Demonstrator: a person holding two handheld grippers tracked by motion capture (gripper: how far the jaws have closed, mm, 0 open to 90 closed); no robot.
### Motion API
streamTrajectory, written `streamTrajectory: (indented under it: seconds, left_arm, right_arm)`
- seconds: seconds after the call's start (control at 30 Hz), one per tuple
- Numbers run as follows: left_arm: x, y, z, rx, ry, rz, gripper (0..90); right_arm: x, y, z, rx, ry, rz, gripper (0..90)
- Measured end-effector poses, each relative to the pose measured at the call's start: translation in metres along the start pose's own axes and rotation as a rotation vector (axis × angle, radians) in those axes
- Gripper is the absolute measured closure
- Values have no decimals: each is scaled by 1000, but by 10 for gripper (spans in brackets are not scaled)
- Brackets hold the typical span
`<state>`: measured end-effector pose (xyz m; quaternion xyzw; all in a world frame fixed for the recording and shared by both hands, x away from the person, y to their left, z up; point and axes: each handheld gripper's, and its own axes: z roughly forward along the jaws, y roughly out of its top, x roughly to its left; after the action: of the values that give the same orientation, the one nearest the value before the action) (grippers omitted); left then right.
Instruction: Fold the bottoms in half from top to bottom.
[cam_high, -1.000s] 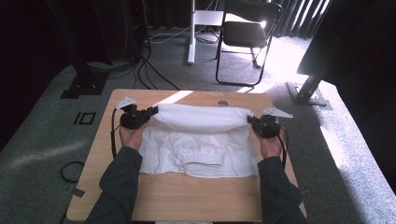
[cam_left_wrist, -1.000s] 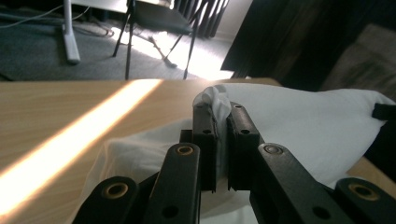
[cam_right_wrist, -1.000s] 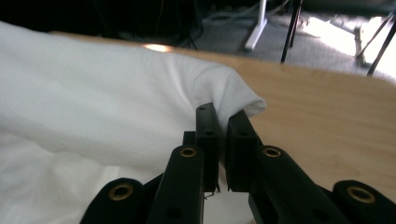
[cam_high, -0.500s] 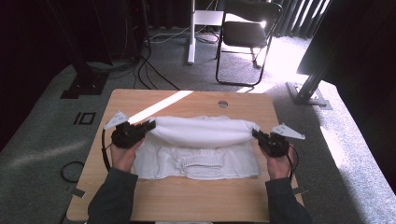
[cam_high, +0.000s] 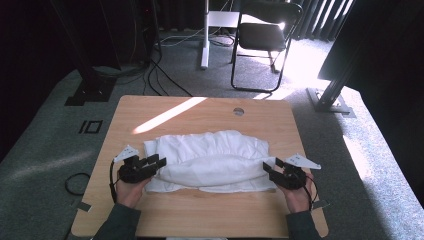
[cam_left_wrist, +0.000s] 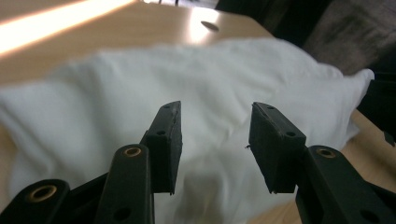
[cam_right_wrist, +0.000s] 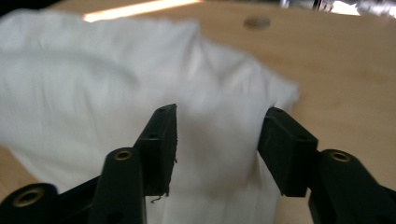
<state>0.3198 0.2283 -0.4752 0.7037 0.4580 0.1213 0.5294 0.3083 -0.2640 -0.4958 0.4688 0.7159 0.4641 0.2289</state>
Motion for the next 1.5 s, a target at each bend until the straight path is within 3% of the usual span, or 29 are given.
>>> streamTrajectory:
  seconds: [0.17, 0.3, 0.37, 0.47, 0.63, 0.8, 0.93, 1.0, 1.2, 1.5]
  left_arm:
    - [-17, 29, 23, -4, -1, 26, 600]
    - [-33, 32, 50, 40, -24, 54, 630]
    - [-41, 24, 62, 92, -29, 82, 639]
    - [-47, 0, 72, 174, -27, 113, 645]
    - [-44, -39, 75, 293, 11, 149, 662]
    - [-36, -54, 69, 308, 53, 154, 658]
    - [-28, -55, 78, 311, 76, 172, 658]
    - [-26, -53, 84, 298, 107, 189, 661]
    - [-15, -44, 99, 272, 155, 182, 660]
    - [3, -33, 113, 241, 160, 144, 661]
  right_arm:
    - [16, 40, 14, -53, -12, -35, 484]
    - [35, 58, 36, -47, 9, -71, 481]
    - [41, 56, 52, -12, -3, -97, 487]
    - [48, 41, 69, 57, 15, -107, 493]
    - [54, 4, 75, 140, 26, -128, 485]
    - [53, -19, 70, 185, 21, -119, 484]
    - [53, -30, 74, 227, 12, -112, 489]
    - [54, -30, 77, 230, 10, -105, 490]
    - [56, -27, 88, 231, -6, -101, 492]
    - [48, -19, 106, 213, -4, -75, 498]
